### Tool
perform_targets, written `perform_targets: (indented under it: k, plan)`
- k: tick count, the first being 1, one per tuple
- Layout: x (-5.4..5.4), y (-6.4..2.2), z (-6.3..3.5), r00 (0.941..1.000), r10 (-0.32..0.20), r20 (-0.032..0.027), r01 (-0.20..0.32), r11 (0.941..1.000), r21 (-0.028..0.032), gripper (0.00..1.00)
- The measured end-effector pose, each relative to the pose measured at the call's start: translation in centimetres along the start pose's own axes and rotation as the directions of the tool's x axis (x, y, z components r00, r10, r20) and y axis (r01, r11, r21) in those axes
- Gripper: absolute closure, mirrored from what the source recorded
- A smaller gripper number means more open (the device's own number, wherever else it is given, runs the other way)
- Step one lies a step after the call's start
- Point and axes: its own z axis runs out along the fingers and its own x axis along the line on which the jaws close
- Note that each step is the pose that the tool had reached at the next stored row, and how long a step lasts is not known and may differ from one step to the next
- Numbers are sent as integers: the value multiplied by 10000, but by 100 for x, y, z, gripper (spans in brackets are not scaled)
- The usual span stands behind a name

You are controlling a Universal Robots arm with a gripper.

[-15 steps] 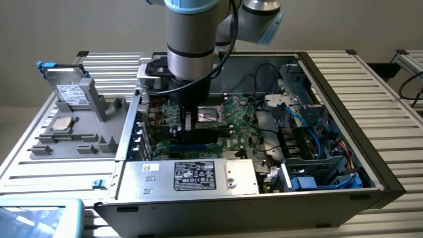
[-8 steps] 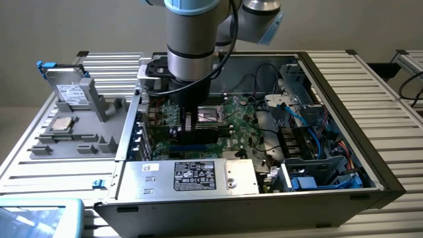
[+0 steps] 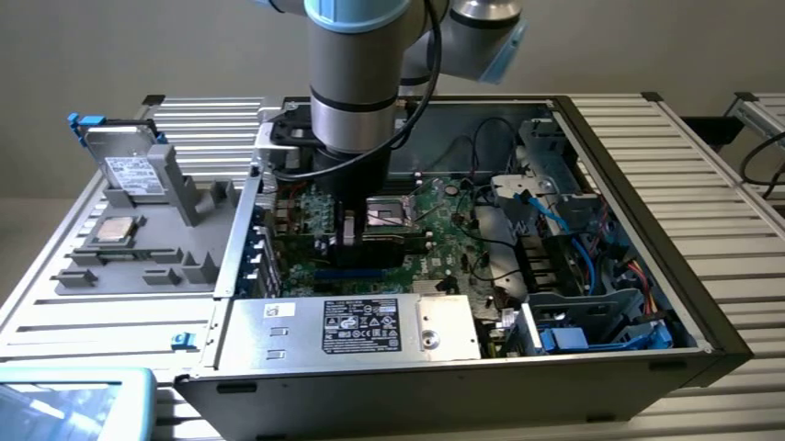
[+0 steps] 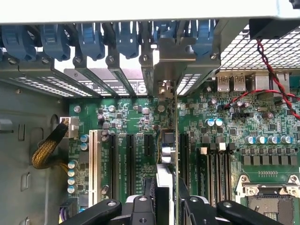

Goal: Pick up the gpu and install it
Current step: 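Insert the gpu into the slot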

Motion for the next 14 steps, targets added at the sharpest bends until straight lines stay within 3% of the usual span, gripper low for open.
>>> perform_targets:
  k: [4,14]
  plan:
    - [0,1,5,10000,-1,40,1,10000,-5,71]
    - [22,-5,10,10000,-5,58,5,10000,-36,71]
